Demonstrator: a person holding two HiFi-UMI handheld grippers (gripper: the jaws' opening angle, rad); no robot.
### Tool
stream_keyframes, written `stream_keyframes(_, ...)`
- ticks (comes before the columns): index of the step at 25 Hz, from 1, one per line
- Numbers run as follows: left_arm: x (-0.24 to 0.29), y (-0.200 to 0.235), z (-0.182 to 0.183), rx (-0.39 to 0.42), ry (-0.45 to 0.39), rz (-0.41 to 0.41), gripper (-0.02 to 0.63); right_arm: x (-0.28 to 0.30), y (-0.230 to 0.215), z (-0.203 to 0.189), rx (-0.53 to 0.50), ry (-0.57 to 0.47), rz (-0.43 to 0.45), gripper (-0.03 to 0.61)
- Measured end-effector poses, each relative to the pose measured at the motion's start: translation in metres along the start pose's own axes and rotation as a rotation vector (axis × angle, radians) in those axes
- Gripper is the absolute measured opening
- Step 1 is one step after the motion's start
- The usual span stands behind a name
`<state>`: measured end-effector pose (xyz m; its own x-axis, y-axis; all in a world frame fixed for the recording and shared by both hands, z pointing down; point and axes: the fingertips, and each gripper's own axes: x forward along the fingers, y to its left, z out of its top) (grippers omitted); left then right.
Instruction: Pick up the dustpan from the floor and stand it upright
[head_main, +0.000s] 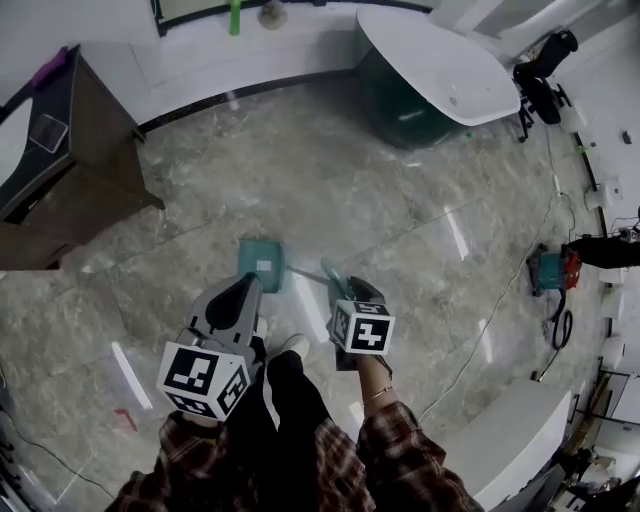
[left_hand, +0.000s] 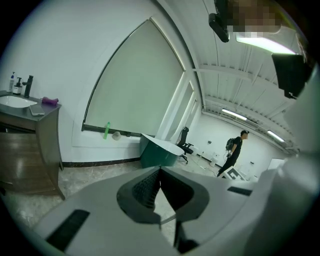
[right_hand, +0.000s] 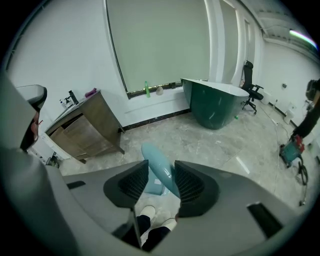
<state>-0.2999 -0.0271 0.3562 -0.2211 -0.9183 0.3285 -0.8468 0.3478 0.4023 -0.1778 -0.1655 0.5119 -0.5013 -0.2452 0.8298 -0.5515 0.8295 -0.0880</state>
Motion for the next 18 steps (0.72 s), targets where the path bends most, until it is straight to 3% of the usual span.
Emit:
stream_keyframes(13,-0.014,0.019,0.032,0.019,-0.010,-0.010,0.011,-0.005,0.001,0.023,0.056,-0.041,-0.028,0.169)
stream_keyframes(18,-0.020,0.004,0.055,0.017,-0.029,-0.063,0.011,-0.051,0.028,0.064,0.135,-0.225,0.138,0.169)
